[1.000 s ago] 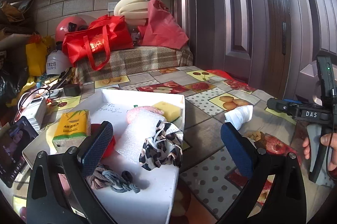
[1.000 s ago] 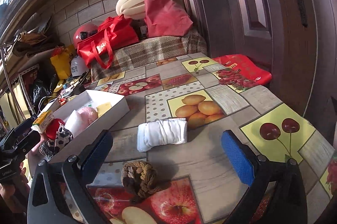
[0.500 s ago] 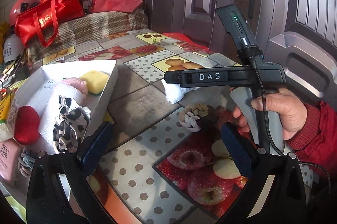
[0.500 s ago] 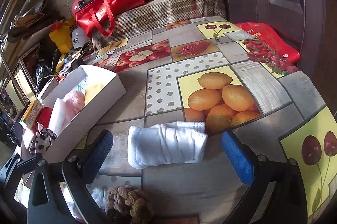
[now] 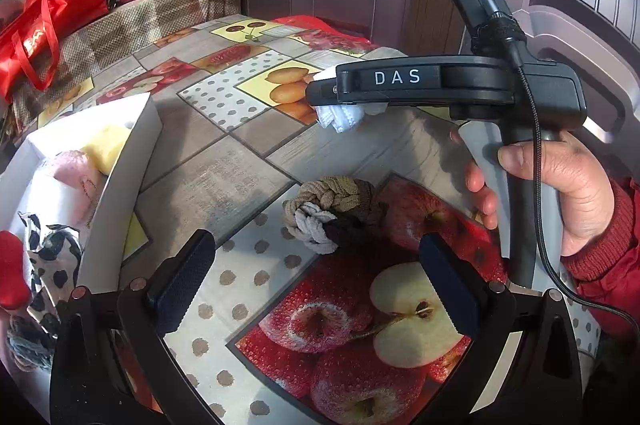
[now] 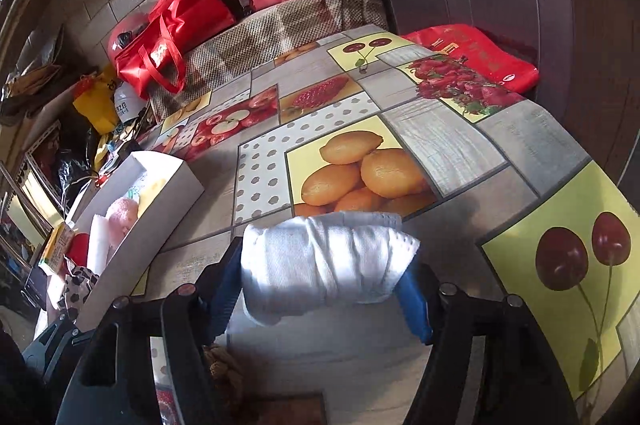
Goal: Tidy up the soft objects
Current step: 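Grasp the white rolled towel with the right tool while the left tool grasps the braided rope ball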
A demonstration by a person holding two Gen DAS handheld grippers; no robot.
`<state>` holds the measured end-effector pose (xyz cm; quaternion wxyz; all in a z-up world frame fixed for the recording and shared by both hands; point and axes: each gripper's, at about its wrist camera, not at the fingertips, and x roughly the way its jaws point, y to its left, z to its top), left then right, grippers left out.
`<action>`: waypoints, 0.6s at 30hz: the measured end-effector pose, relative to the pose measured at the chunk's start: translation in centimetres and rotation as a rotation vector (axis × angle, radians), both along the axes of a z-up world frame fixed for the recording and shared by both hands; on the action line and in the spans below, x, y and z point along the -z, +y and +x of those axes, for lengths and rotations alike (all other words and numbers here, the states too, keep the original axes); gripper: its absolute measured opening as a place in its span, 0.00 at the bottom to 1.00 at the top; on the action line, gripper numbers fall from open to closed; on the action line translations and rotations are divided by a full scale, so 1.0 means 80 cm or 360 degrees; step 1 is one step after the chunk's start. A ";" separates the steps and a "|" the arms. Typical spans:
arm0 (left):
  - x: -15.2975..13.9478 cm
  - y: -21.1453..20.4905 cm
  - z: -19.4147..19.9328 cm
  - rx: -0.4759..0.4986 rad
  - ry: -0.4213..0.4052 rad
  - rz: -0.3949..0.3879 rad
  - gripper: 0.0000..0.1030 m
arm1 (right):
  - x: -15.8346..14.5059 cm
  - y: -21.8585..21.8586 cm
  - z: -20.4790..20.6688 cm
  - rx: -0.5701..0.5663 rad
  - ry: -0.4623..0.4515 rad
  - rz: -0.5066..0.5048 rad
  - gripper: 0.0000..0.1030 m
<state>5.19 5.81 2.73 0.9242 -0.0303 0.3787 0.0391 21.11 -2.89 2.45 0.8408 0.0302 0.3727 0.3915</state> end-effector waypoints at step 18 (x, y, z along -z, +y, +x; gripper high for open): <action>-0.023 -0.023 -0.013 -0.0065 -0.0265 0.0199 0.41 | -0.014 -0.018 -0.008 0.0045 -0.0071 0.0167 0.68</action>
